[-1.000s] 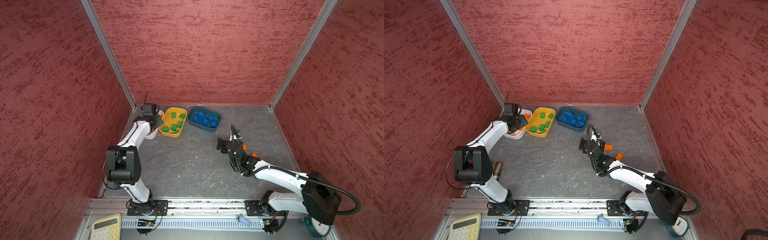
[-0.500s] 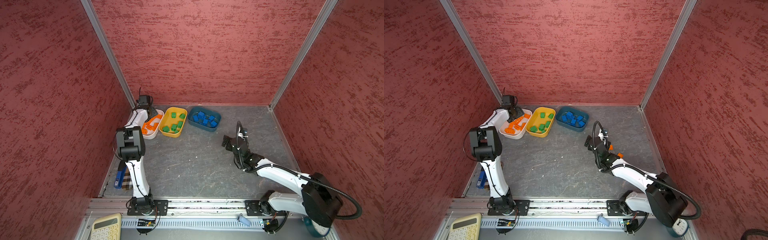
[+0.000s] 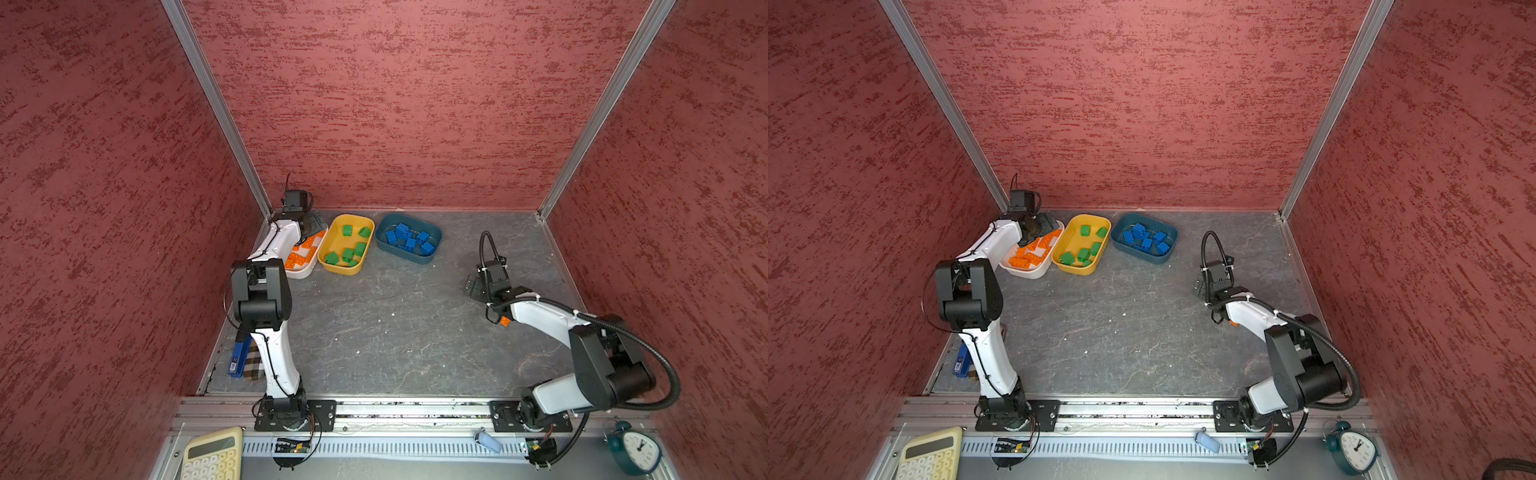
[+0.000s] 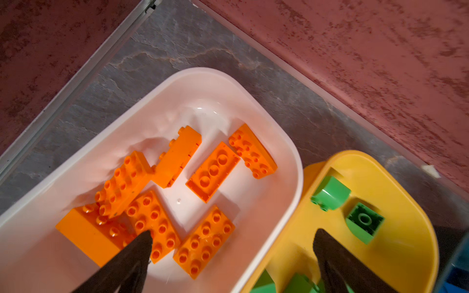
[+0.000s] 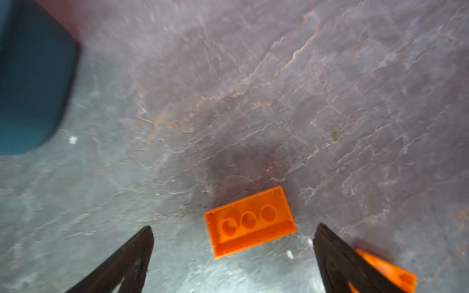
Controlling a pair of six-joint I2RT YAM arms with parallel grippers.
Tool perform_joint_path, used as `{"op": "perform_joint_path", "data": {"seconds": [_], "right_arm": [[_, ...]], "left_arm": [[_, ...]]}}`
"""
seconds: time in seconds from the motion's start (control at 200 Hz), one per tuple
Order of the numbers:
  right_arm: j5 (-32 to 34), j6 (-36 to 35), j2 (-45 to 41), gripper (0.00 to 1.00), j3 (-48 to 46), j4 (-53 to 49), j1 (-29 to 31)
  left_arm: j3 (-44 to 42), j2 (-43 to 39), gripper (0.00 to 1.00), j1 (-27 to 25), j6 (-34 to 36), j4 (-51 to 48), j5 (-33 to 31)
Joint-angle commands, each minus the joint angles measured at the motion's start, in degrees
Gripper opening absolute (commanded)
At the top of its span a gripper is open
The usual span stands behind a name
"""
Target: Sort the legos into containers by color
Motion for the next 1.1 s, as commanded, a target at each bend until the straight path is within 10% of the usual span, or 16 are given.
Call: {"op": "perform_joint_path", "data": {"seconds": [0.0,0.601,1.097], "right_arm": [[-6.6,-5.7,2.5,0.99,2.3,-3.8,-2.6],[-8.5,-15.9,11.9,0.81,10.4,-12.4,-3.5],[-10.1,-15.5,9.6,0.57,9.4,-11.0,-3.5]], "left_arm": [[-3.6,-5.8,0.99,-0.5,0.2,3.9,2.5],[-17.2,-22.4,1.00,-2.6,-2.6,4.6,2.5],[-21.2,-24.7,0.99,-18.5,-7.6,6.4,8.3]]}}
